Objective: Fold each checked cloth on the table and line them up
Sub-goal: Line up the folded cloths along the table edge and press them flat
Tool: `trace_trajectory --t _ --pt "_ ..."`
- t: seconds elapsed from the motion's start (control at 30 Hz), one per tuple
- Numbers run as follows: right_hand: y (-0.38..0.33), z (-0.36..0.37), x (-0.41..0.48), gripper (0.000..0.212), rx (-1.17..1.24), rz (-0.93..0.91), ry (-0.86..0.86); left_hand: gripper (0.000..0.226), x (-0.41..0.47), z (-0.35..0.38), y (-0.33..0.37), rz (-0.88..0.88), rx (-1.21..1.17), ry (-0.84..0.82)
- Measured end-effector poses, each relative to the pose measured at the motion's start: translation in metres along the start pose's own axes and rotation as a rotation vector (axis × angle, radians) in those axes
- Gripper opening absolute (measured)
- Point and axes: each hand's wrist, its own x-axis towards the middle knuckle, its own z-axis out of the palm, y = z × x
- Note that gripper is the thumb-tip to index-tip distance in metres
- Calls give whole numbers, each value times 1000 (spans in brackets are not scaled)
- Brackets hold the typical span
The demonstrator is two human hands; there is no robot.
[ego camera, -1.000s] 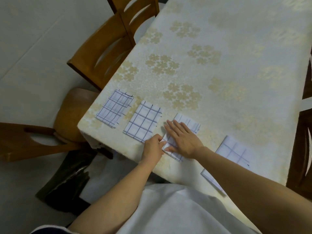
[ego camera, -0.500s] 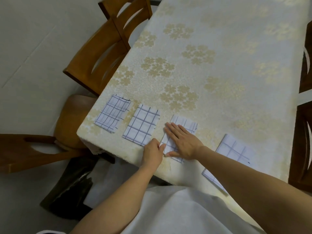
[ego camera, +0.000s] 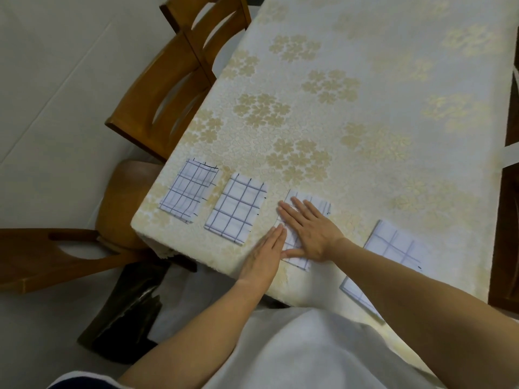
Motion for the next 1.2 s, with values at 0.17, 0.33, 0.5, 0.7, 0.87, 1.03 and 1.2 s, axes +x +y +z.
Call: trace_trajectory --t 0.17,0.33,0.5,0.7,0.87,1.03,1.2 --pt "21 -10 1 103 -12 132 -18 45 1 -1 4 -63 88 -37" --pt "6 -13 -4 105 75 183 71 46 17 -14 8 -253 68 96" --pt "-21 0 -25 103 54 210 119 26 34 -17 14 -335 150 60" --pt "-33 16 -34 101 48 264 51 21 42 -25 14 -422 142 -17" --pt "-38 15 -23 101 52 259 37 21 43 -32 8 -447 150 21" --pt "-39 14 -18 100 42 244 44 41 39 -35 9 -264 318 72" --pt "-32 13 -26 105 85 242 82 89 38 -27 21 -28 455 -159"
